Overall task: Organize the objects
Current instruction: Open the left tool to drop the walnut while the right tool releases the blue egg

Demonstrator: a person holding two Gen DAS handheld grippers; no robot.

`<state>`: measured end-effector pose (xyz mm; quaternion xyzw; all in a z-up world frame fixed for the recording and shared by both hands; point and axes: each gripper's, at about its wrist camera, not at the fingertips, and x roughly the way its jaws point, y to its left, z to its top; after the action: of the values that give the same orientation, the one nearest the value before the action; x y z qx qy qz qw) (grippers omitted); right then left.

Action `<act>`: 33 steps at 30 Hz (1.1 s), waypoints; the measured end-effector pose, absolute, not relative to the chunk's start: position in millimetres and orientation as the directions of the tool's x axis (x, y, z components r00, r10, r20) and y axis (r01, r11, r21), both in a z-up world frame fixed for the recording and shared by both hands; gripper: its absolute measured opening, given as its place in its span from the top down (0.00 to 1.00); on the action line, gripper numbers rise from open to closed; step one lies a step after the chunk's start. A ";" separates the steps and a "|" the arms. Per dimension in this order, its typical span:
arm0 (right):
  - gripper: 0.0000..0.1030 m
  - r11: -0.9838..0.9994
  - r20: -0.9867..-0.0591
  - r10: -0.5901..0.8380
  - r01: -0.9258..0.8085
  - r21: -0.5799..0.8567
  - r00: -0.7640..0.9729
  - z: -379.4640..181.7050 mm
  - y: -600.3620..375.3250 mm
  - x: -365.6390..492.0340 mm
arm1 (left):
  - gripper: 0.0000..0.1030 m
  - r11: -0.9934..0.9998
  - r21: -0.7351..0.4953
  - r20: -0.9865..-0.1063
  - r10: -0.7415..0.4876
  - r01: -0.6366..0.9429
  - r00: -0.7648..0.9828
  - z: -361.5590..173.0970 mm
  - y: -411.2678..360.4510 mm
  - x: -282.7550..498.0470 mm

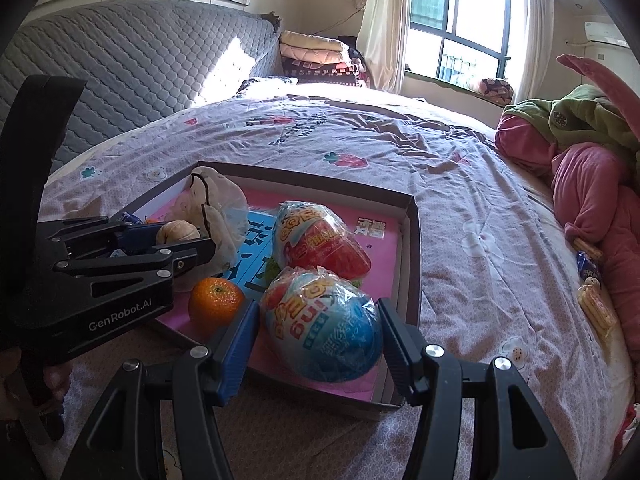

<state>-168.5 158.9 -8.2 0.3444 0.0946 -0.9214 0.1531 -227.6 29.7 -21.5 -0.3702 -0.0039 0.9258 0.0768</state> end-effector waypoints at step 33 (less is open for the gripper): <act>0.37 -0.937 -0.621 -0.216 0.340 -0.086 -0.753 8.5 155.6 -155.5 | 0.54 -0.990 -0.091 -0.662 0.142 -0.109 -0.736 4.0 16.1 -206.0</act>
<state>-155.5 155.6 8.5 0.3180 0.0970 -0.9312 0.1492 -206.0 16.1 4.0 -0.3571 -0.0230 0.9313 0.0675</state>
